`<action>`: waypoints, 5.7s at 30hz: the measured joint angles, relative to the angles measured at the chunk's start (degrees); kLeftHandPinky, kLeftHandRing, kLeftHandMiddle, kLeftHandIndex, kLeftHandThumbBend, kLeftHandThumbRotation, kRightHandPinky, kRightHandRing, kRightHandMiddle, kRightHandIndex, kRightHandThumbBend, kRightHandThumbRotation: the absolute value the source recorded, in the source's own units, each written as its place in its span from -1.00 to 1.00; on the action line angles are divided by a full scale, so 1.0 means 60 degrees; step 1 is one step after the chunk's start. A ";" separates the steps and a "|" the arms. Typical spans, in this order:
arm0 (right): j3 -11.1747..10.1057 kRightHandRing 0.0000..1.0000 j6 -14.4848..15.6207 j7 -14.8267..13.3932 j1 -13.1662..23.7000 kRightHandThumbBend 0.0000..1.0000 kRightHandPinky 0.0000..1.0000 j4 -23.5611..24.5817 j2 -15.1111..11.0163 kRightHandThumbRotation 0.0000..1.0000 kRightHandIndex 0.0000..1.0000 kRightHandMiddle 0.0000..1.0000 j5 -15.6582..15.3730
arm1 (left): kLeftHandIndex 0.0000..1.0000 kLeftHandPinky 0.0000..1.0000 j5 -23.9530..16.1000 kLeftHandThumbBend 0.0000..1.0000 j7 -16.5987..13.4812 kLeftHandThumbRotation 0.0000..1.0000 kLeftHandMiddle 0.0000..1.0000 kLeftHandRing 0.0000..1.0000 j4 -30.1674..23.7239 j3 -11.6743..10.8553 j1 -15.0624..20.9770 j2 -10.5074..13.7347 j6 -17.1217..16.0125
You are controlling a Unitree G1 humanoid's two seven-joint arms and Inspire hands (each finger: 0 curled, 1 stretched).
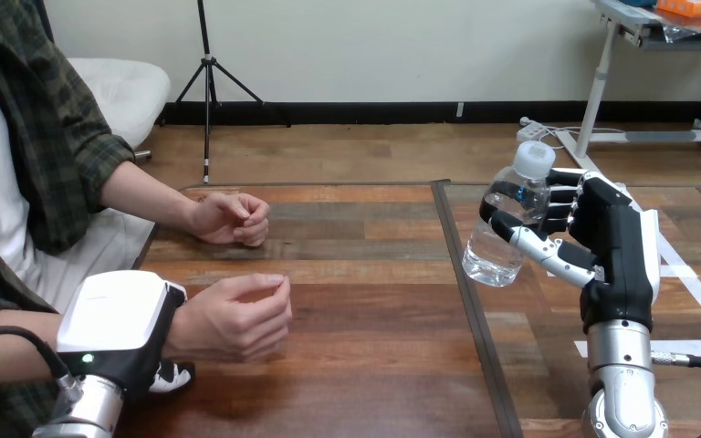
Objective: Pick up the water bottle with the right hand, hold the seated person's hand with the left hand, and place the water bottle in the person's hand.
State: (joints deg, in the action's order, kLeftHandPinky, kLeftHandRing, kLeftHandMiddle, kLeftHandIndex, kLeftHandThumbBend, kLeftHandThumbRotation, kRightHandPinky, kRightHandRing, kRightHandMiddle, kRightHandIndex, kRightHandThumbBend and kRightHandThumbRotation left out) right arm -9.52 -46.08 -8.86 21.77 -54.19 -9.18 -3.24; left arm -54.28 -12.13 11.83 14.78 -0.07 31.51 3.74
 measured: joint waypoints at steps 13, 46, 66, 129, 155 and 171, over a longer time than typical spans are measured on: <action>0.0031 -0.11 -0.0006 -0.0027 0.0000 0.45 -0.21 0.0000 0.0000 -1.00 0.07 -0.01 -0.0052 | -0.14 -0.37 0.0095 0.60 -0.0240 -1.00 -0.18 -0.29 0.0000 0.0000 -0.0010 0.0000 -0.0241; 0.0026 -0.11 -0.0146 0.0211 0.0000 0.45 -0.21 -0.0001 0.0000 -1.00 0.07 -0.01 0.0085 | -0.15 -0.38 0.0111 0.60 -0.0291 -1.00 -0.20 -0.30 -0.0003 -0.0001 -0.0011 0.0000 -0.0277; 0.0028 -0.10 -0.0171 0.0205 0.0000 0.44 -0.20 0.0021 0.0007 -1.00 0.07 -0.01 0.0053 | -0.13 -0.37 0.0115 0.61 -0.0345 -1.00 -0.20 -0.29 -0.0008 -0.0001 -0.0012 0.0000 -0.0367; 0.0096 -0.13 -0.0388 0.0571 0.0000 0.45 -0.25 0.0260 0.0058 -1.00 0.06 -0.02 0.0155 | -0.20 -0.38 0.0071 0.70 -0.0842 -1.00 -0.23 -0.32 -0.0062 -0.0004 -0.0039 0.0000 -0.0604; 0.0098 -0.12 -0.0446 0.0571 -0.0001 0.44 -0.24 0.0261 0.0062 -1.00 0.06 -0.02 0.0116 | -0.22 -0.36 0.0021 0.70 -0.0873 -1.00 -0.23 -0.31 -0.0063 -0.0003 -0.0040 -0.0004 -0.0729; 0.0100 -0.12 -0.0447 0.0543 0.0000 0.44 -0.23 0.0261 0.0060 -1.00 0.05 -0.02 0.0016 | -0.23 -0.37 -0.0031 0.68 -0.1072 -1.00 -0.24 -0.31 -0.0063 -0.0001 -0.0045 -0.0022 -0.0829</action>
State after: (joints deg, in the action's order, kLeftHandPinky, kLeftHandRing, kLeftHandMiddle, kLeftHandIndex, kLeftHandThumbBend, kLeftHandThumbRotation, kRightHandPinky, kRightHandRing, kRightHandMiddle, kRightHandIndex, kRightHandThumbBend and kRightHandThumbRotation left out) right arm -8.91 -48.77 -5.61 21.76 -52.63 -8.82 -3.15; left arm -54.46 -18.56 11.45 14.78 -0.33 31.38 -1.24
